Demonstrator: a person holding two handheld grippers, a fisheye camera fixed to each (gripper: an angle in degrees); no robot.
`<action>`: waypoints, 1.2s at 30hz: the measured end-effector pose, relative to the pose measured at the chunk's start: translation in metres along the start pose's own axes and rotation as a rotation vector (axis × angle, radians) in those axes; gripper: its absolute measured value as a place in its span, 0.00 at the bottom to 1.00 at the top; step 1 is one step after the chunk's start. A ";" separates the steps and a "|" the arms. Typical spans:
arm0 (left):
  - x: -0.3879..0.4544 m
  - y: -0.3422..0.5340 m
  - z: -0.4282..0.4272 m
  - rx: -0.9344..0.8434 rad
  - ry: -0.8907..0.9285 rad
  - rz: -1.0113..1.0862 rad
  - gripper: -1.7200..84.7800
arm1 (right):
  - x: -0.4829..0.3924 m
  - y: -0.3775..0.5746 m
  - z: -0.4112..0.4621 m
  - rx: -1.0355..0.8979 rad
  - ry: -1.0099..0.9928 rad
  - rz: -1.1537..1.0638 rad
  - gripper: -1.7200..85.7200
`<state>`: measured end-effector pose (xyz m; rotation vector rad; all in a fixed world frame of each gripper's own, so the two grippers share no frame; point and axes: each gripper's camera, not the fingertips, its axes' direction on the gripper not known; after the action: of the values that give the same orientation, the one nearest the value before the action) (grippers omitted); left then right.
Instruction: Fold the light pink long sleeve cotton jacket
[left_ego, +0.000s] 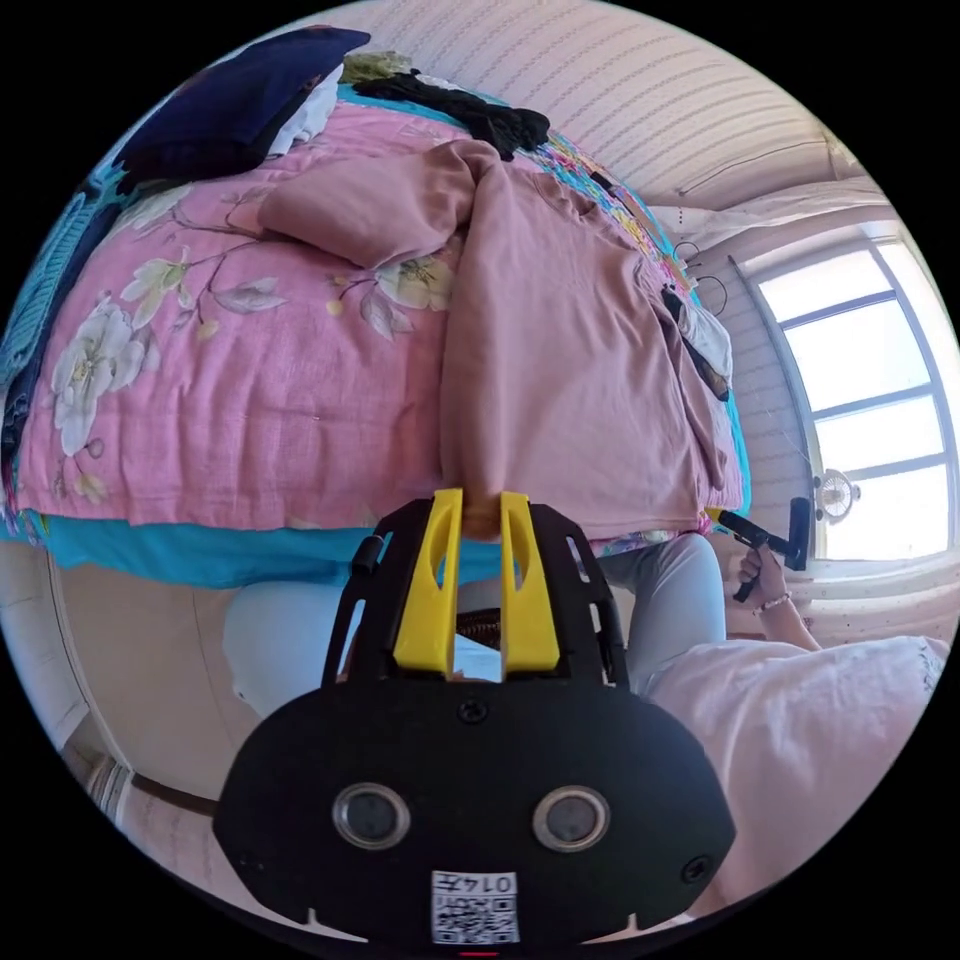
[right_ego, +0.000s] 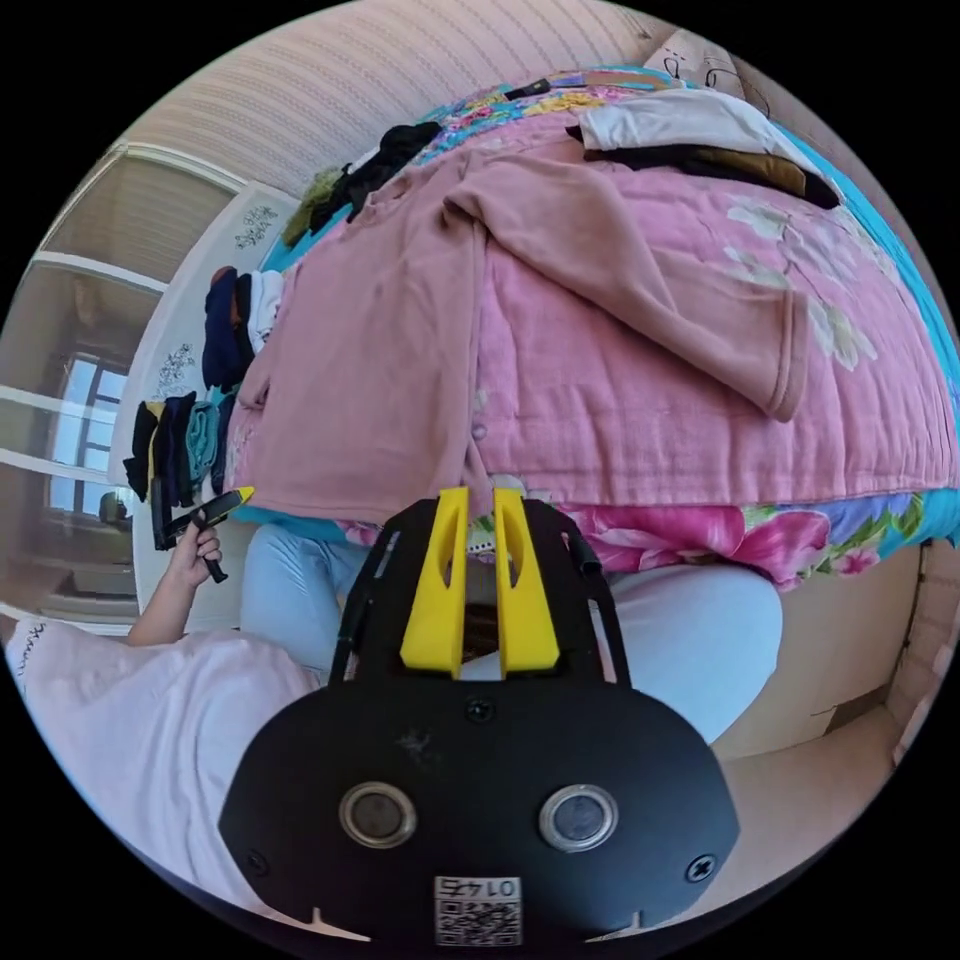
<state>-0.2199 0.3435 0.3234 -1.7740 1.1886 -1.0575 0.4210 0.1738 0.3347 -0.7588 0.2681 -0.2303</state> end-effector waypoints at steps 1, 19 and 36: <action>-0.001 0.002 0.006 0.026 -0.025 -0.018 0.10 | -0.002 -0.002 0.000 0.032 -0.014 -0.023 0.10; 0.018 0.012 0.151 -0.056 -0.155 0.054 0.01 | 0.030 -0.021 0.091 -0.137 0.025 -0.082 0.03; 0.121 0.034 0.235 0.023 -0.343 0.092 0.07 | 0.183 0.065 0.034 0.499 0.072 0.188 0.10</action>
<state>0.0110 0.2497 0.2303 -1.7776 1.0280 -0.6772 0.6114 0.1860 0.2840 -0.2297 0.3316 -0.1367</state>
